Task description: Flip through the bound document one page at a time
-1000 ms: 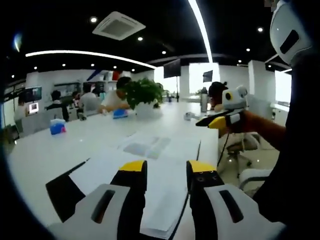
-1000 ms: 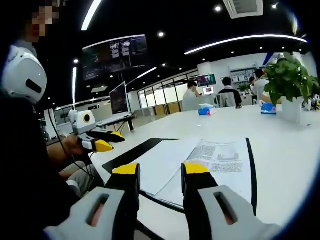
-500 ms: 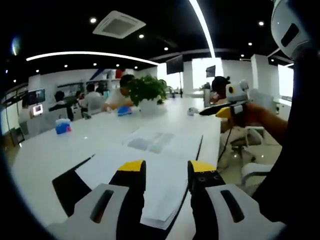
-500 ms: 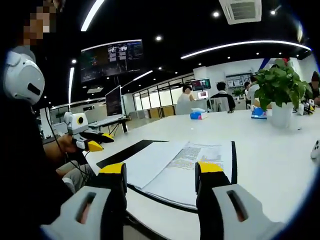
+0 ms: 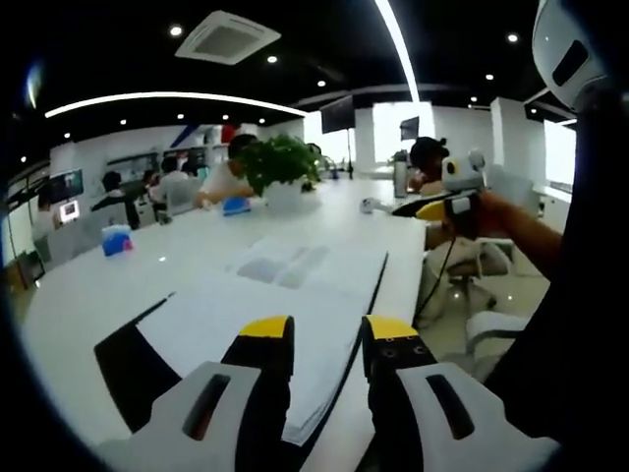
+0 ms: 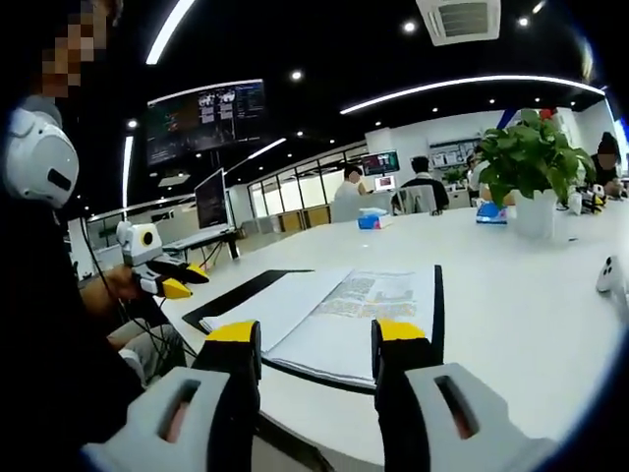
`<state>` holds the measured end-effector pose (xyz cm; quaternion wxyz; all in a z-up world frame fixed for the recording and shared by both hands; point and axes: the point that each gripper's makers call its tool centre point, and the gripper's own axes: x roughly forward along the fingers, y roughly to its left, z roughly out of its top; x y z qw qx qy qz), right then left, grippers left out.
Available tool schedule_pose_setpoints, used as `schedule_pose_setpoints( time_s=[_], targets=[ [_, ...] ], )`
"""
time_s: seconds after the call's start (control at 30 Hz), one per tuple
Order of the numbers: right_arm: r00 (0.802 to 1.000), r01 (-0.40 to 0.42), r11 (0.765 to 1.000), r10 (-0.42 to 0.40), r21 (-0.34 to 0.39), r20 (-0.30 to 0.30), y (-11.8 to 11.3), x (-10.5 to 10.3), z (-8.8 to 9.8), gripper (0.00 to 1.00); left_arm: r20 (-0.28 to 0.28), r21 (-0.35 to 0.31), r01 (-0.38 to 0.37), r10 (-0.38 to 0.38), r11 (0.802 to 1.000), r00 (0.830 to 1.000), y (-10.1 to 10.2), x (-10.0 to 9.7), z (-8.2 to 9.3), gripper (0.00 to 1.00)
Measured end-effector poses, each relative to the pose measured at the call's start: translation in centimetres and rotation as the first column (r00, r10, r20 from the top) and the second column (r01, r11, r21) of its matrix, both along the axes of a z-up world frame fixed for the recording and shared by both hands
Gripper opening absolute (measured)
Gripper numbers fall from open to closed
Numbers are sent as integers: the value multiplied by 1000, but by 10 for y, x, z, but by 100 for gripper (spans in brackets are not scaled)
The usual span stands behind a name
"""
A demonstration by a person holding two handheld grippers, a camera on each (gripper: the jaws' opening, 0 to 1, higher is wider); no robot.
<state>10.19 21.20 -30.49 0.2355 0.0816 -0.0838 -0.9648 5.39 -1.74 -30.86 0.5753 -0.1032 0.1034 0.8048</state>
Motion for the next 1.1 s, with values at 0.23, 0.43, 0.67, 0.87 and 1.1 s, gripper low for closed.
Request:
schedule_pose_setpoints(
  time_s=[0.23,0.43,0.67,0.87,1.1],
  targets=[
    [999,2,1000,-2,6,44,9,6,-15,45,24,-24,31,-31,999,999,19,4,-11,29],
    [997,-39,999,39,10,73,9,9,-24,44,27,-39,68,-67,997,997,45,5,-21,29],
    [991,-55,995,44,82,129,20,15,-38,44,21,-105,114,-112,988,993,71,10,-24,30],
    [990,-6,996,-7,94,138,40,21,-43,44,49,-160,175,-169,971,984,95,11,-29,30],
    [988,36,996,-47,80,145,48,30,-52,44,119,-196,202,-181,960,976,124,6,-38,29]
  ],
)
